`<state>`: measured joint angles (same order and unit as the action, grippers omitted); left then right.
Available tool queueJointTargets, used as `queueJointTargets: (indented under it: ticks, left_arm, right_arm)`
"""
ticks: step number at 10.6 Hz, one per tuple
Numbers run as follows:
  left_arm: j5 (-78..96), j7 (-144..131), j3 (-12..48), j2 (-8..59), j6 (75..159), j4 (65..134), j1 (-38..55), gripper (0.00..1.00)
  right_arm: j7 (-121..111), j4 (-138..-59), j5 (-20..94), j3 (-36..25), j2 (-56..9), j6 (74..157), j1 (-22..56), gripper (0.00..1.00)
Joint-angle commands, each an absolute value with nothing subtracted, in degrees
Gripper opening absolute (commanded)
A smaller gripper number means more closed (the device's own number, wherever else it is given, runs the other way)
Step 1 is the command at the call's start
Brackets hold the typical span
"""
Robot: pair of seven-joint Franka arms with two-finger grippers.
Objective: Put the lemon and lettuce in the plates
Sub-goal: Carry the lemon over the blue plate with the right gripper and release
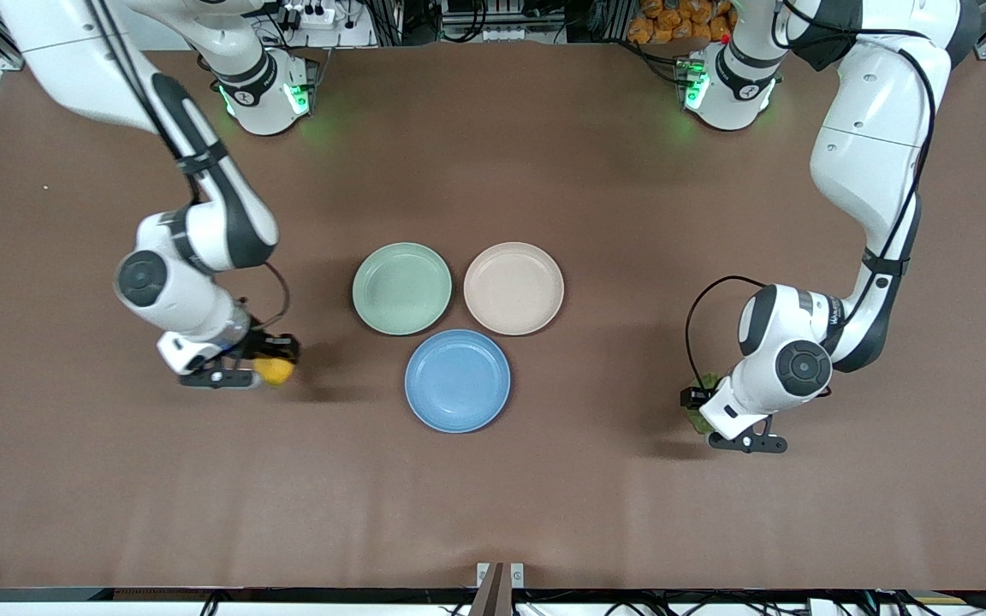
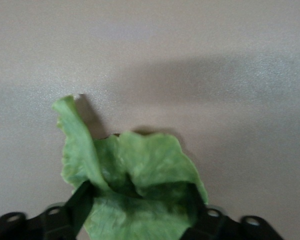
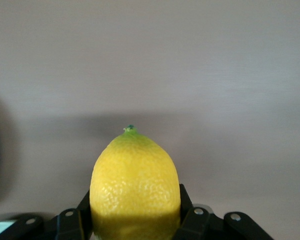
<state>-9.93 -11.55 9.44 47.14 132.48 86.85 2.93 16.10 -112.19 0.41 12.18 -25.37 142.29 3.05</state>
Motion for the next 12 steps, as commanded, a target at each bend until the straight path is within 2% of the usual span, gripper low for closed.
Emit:
queueJointTargets:
  ticks: [1, 5, 8, 12]
  left_arm:
    - [-11.4, -11.5, 9.5, 47.6, 132.5, 85.6, 2.9, 0.0]
    - [-11.6, -11.6, 9.6, 45.8, 132.4, 85.7, 3.1, 0.0]
    - [-11.4, -15.2, 10.3, 41.3, 129.3, 86.8, 3.3, 0.0]
    - [-11.3, -20.7, 12.1, 31.8, 128.8, 97.6, 3.6, 0.0]
  right_arm:
    - [23.5, -108.0, 1.3, 15.6, -26.5, 141.2, 5.7, 0.0]
    - [35.8, -95.3, 0.2, 16.5, -36.0, 142.0, 15.2, 0.0]
    - [44.4, -91.2, -6.8, 16.4, -41.9, 142.4, 18.4, 0.0]
    - [51.5, -84.3, -11.9, 16.5, -47.8, 144.4, 21.2, 0.01]
